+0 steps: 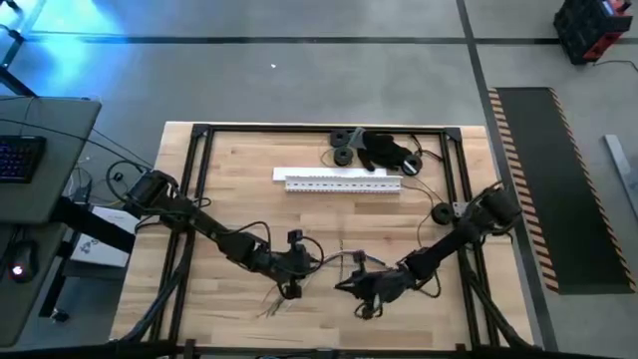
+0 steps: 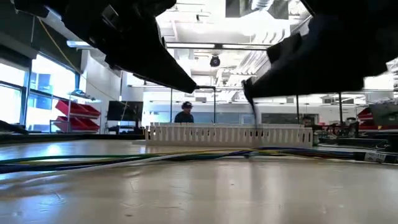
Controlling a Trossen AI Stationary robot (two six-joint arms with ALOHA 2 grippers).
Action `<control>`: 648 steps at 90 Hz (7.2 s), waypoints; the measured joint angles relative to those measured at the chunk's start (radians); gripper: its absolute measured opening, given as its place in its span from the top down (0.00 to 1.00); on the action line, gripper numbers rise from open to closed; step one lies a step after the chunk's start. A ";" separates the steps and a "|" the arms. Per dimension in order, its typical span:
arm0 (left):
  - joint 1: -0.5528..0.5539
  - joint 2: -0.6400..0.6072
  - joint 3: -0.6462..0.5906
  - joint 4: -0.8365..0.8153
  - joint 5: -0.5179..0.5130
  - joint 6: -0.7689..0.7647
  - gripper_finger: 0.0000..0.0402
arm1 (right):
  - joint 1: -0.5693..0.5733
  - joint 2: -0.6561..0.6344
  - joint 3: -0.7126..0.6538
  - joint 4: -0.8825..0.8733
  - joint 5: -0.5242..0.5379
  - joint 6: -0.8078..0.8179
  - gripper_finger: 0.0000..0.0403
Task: Ziptie cables
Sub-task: Wrap the cables together using a black zip tie
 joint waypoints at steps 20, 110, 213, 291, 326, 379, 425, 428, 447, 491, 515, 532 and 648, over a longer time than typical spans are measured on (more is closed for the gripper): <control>-0.005 0.036 0.001 0.045 0.016 0.018 0.87 | 0.017 0.000 -0.044 0.109 0.071 0.027 1.00; 0.036 0.324 0.013 0.691 0.124 0.226 0.66 | 0.064 0.000 -0.042 0.123 0.194 0.072 1.00; 0.035 0.324 0.046 0.622 0.078 0.154 1.00 | 0.086 -0.150 -0.041 -0.025 0.388 0.188 0.97; 0.035 0.324 0.046 0.531 0.088 0.137 1.00 | -0.419 -0.125 -0.062 -0.527 -0.120 0.603 0.44; 0.035 0.324 0.046 0.527 0.089 0.129 1.00 | -0.409 -0.189 -0.063 -0.541 -0.164 0.491 0.53; 0.035 0.324 0.046 0.519 0.067 0.111 1.00 | -0.049 -0.374 -0.062 -0.234 0.033 0.096 0.60; 0.036 0.324 0.046 0.517 0.062 0.111 1.00 | -0.028 -0.301 0.001 -0.239 -0.052 0.080 0.98; 0.036 0.324 0.046 0.517 0.062 0.111 1.00 | -0.029 -0.301 0.001 -0.256 -0.056 0.087 0.98; 0.036 0.324 0.046 0.517 0.061 0.111 1.00 | -0.024 -0.301 0.001 -0.253 -0.065 0.069 1.00; 0.036 0.324 0.045 0.518 0.061 0.112 1.00 | -0.020 -0.289 0.001 -0.289 -0.111 0.101 1.00; 0.036 0.324 0.045 0.558 0.082 0.121 1.00 | -0.020 -0.289 0.001 -0.290 -0.114 0.102 1.00; 0.036 0.324 0.045 0.580 0.107 0.138 1.00 | -0.020 -0.289 0.001 -0.264 -0.114 0.084 1.00; 0.037 0.324 0.045 0.577 0.054 0.095 1.00 | 0.066 -0.218 0.001 -0.209 0.181 0.043 0.53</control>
